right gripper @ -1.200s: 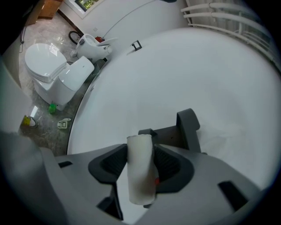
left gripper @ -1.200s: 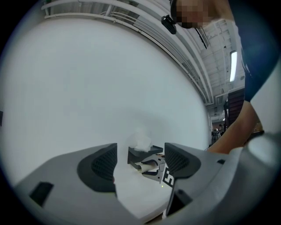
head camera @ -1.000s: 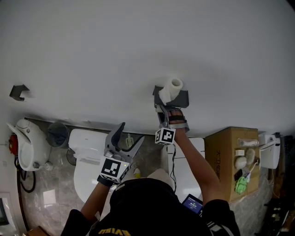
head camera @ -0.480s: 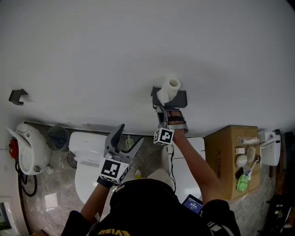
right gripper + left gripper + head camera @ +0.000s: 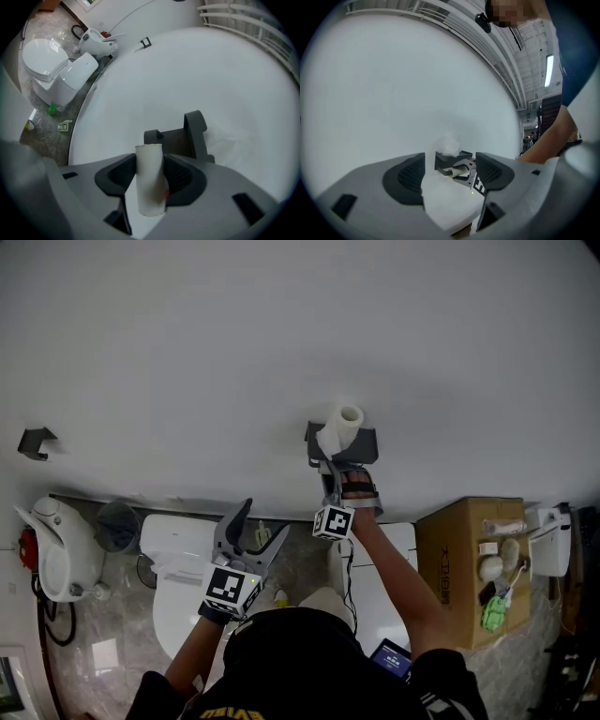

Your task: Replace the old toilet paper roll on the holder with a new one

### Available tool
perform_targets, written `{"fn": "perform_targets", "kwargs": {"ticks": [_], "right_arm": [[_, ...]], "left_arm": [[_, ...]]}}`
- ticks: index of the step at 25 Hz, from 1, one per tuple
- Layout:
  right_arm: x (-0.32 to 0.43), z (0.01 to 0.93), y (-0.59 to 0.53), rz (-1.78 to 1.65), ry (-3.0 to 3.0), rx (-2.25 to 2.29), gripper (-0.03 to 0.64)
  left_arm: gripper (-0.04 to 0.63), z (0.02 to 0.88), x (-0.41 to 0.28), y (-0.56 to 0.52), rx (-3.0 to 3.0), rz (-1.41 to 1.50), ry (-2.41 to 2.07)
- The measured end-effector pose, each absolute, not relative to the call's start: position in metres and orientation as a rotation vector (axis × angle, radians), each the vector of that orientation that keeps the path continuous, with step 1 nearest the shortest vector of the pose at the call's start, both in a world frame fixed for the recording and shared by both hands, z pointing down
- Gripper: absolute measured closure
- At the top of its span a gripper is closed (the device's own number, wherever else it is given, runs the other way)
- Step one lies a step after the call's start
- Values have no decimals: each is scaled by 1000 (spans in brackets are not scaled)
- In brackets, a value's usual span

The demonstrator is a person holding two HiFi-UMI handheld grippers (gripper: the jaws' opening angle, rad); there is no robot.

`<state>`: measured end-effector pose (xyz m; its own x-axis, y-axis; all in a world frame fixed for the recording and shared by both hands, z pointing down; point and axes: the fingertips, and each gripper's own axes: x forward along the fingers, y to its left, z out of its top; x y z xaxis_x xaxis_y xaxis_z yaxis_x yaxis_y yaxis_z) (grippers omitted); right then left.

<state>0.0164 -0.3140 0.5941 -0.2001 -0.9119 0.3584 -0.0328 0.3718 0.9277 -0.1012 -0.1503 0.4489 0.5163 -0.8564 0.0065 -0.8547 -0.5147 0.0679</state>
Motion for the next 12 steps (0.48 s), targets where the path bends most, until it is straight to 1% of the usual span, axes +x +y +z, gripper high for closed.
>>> {"fn": "perform_targets", "kwargs": {"ticks": [12], "right_arm": [[25,594,-318,-1005,-1535,886,431]], "left_arm": [[253,448,-97,-155,2689,-59,-1493]]}}
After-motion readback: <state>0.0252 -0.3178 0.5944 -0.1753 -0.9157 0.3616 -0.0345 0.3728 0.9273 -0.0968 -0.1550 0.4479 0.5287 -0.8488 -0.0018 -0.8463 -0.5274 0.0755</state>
